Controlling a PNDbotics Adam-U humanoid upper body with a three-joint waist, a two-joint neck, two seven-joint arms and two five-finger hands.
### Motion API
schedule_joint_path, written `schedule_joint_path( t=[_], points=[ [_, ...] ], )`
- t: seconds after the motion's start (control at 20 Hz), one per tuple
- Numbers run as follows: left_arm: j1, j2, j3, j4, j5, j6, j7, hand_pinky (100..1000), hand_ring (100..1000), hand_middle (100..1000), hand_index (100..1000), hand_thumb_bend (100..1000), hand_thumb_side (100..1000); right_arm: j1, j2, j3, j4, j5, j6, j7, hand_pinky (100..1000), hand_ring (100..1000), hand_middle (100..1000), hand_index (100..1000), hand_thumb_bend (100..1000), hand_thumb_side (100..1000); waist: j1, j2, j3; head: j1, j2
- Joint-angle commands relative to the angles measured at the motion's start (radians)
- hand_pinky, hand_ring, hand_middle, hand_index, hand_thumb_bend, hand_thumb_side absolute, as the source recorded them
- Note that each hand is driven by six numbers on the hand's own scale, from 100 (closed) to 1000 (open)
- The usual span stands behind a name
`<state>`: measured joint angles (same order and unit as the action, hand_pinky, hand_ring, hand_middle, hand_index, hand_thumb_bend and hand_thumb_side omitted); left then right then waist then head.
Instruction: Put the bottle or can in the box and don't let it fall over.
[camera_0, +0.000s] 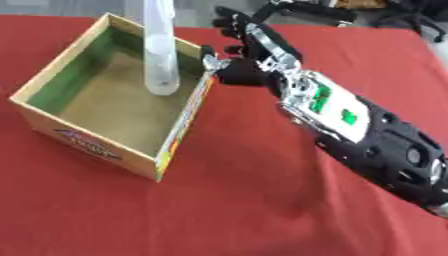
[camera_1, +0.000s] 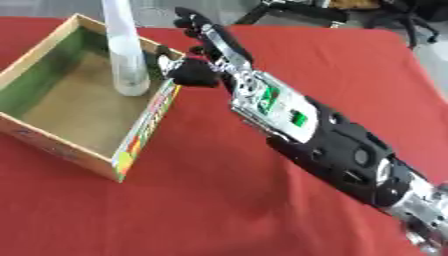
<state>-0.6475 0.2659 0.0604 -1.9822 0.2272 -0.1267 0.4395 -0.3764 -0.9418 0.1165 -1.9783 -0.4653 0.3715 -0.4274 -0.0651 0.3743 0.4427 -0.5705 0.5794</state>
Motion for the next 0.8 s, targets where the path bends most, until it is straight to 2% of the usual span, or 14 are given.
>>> schedule_joint_path(
  t=[0.05,0.1,0.15,0.3,0.35,0.4,0.45,0.55,0.65,0.8],
  points=[
    [0.002,0.036,0.013,-0.018,-0.011,0.001,0.009,540,1000,1000,697,299,873,0.014,-0.036,-0.048,-0.022,0.007,-0.045,-0.001,883,991,904,977,100,405,0.01,-0.039,-0.017,0.027,0.006],
    [0.008,0.04,0.014,-0.018,-0.014,0.003,0.011,540,1000,1000,697,299,873,0.031,-0.043,-0.061,-0.022,0.009,-0.06,-0.004,880,990,903,975,100,433,0.012,-0.044,-0.026,0.031,0.009],
    [0.015,0.045,0.015,-0.018,-0.016,0.004,0.013,540,1000,1000,697,299,873,0.05,-0.047,-0.074,-0.022,0.009,-0.075,-0.008,869,988,896,961,100,536,0.013,-0.051,-0.037,0.04,0.012],
    [0.041,0.063,0.021,-0.018,-0.027,0.014,0.023,538,1000,1000,697,302,879,0.118,-0.053,-0.115,-0.022,-0.003,-0.119,-0.031,856,975,880,936,100,600,0.011,-0.074,-0.085,0.077,0.024],
    [0.049,0.067,0.021,-0.018,-0.03,0.019,0.024,536,1000,1000,697,301,881,0.141,-0.058,-0.134,-0.022,0.0,-0.134,-0.042,856,971,885,932,100,667,0.011,-0.083,-0.101,0.094,0.029],
    [0.057,0.071,0.02,-0.018,-0.032,0.026,0.025,535,1000,1000,697,301,881,0.165,-0.064,-0.156,-0.022,0.01,-0.149,-0.055,856,970,885,931,100,677,0.012,-0.09,-0.115,0.109,0.034],
    [0.063,0.076,0.019,-0.018,-0.034,0.031,0.024,533,1000,1000,697,300,884,0.188,-0.068,-0.177,-0.022,0.021,-0.163,-0.066,854,964,881,923,100,725,0.012,-0.097,-0.127,0.122,0.039],
    [0.078,0.085,0.018,-0.018,-0.034,0.045,0.023,528,1000,1000,697,301,892,0.226,-0.069,-0.224,-0.022,0.048,-0.193,-0.094,844,941,864,910,100,764,0.014,-0.108,-0.156,0.15,0.05],
    [0.091,0.099,0.018,-0.018,-0.03,0.06,0.02,523,1000,1000,697,297,896,0.256,-0.06,-0.272,-0.022,0.077,-0.222,-0.123,842,943,852,902,100,750,0.018,-0.115,-0.184,0.177,0.055],
    [0.113,0.119,0.022,-0.018,-0.031,0.082,0.017,518,1000,1000,696,298,905,0.274,-0.011,-0.341,-0.022,0.116,-0.265,-0.166,836,934,839,870,100,741,0.027,-0.122,-0.232,0.236,0.064]
  ],
)
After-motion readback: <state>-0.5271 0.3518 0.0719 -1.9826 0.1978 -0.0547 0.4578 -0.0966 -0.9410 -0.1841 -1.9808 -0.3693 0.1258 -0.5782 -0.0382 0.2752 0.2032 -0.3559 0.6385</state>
